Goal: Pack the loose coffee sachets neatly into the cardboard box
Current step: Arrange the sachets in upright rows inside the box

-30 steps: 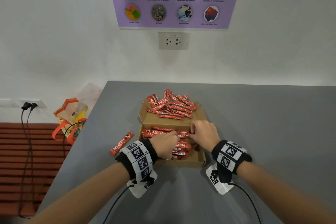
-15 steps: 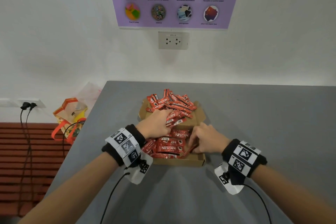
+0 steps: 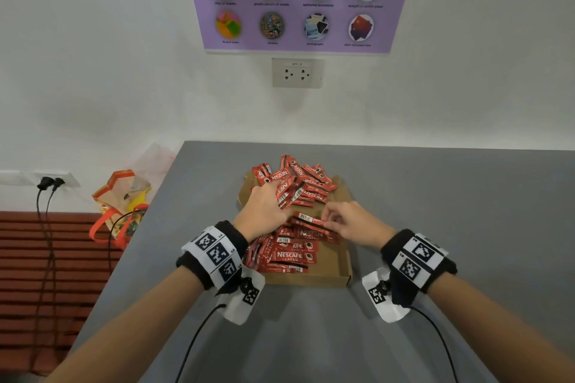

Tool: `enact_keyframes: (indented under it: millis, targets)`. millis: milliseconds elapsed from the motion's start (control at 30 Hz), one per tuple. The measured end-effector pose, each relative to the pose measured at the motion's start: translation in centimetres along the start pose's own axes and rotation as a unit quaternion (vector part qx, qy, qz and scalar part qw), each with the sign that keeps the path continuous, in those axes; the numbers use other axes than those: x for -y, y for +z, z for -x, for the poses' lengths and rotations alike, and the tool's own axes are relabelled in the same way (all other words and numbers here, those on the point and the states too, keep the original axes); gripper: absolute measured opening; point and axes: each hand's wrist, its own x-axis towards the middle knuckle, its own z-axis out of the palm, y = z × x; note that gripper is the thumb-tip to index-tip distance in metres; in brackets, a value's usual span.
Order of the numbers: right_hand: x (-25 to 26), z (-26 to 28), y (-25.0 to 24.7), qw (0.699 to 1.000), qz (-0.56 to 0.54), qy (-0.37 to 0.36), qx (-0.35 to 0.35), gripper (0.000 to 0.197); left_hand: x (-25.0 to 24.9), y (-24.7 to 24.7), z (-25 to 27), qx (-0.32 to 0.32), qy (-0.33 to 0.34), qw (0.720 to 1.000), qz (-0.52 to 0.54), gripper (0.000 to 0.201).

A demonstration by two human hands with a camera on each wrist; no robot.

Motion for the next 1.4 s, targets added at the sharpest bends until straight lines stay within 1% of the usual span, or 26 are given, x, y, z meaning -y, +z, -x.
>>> enact_keyframes:
  millis: [100,167,200,267,367,433,500,533,567,600,667,700,767,833,933,1033,1100,1167,1267,1333,1400]
  targets:
    - [0.1,-0.1,0.0,1.000,-0.006,-0.010,-0.019,0.009,0.0,0.1,0.0,0.040,0.001,0.999,-0.014,0.032]
    - [0.6,-0.1,-0.1,0.998,-0.018,-0.033,-0.048,0.011,-0.1,0.3,0.1,0.076,0.007,0.997,-0.022,0.034]
    - [0.9,-0.1,-0.1,0.997,-0.037,-0.043,-0.059,0.013,-0.1,0.4,0.1,0.082,0.012,0.996,-0.022,0.034]
    - [1.5,0.0,-0.2,0.992,-0.089,-0.051,-0.068,0.015,0.0,0.7,0.0,0.065,0.026,0.997,-0.014,0.035]
    - [2.1,0.4,-0.2,0.985,-0.154,-0.036,-0.065,0.009,0.1,1.1,-0.1,0.004,0.042,0.999,-0.017,0.045]
    - [2.6,0.5,-0.2,0.982,-0.173,-0.020,-0.072,0.025,-0.1,1.3,0.0,-0.022,0.060,0.998,-0.017,0.047]
    - [2.7,0.4,-0.2,0.984,-0.152,-0.007,-0.091,0.041,-0.3,1.3,0.3,-0.027,0.077,0.997,-0.010,0.047]
    - [2.6,0.3,-0.2,0.986,-0.136,-0.003,-0.096,0.045,-0.3,1.2,0.3,-0.029,0.080,0.996,-0.006,0.046]
    - [2.3,0.2,-0.2,0.988,-0.121,0.002,-0.092,0.044,-0.4,1.1,0.4,-0.034,0.076,0.996,0.003,0.043]
    - [2.0,0.2,-0.1,0.991,-0.107,0.004,-0.080,0.039,-0.4,0.9,0.4,-0.045,0.070,0.996,0.017,0.037]
    - [1.2,0.2,0.1,0.993,-0.092,-0.003,-0.067,0.024,-0.3,0.5,0.4,-0.072,0.048,0.995,0.051,0.029]
    - [1.0,0.3,0.2,0.993,-0.092,-0.007,-0.071,0.015,-0.2,0.3,0.4,-0.088,0.039,0.993,0.064,0.027]
    - [0.8,0.5,0.4,0.993,-0.088,-0.004,-0.083,0.007,0.0,0.0,0.3,-0.104,0.033,0.991,0.076,0.025]
    - [0.8,0.5,0.6,0.993,-0.081,0.000,-0.091,0.005,0.1,-0.1,0.3,-0.097,0.034,0.992,0.072,0.025]
    - [0.8,0.5,0.6,0.989,-0.095,-0.002,-0.109,0.007,0.4,0.2,0.1,-0.064,0.043,0.996,0.051,0.027]
    - [1.0,0.6,0.5,0.982,-0.121,-0.018,-0.145,0.007,0.4,0.6,0.2,-0.024,0.044,0.999,0.019,0.039]
    - [1.2,0.6,0.4,0.979,-0.121,-0.033,-0.162,0.007,0.3,0.9,0.2,-0.018,0.049,0.999,0.007,0.043]
    - [1.3,0.6,0.5,0.981,-0.111,-0.045,-0.153,0.013,0.2,1.1,0.1,-0.025,0.055,0.998,0.003,0.043]
    - [0.9,0.6,0.5,0.989,-0.057,-0.058,-0.123,0.024,0.8,1.2,-0.3,-0.009,0.038,0.999,-0.029,0.055]
    - [0.5,0.5,0.4,0.993,-0.025,-0.057,-0.097,0.024,0.8,1.3,-0.3,0.003,0.032,0.997,-0.065,0.057]
    - [0.3,0.6,0.5,0.995,0.009,-0.051,-0.084,0.021,0.6,1.4,-0.1,-0.004,0.040,0.997,-0.072,0.053]
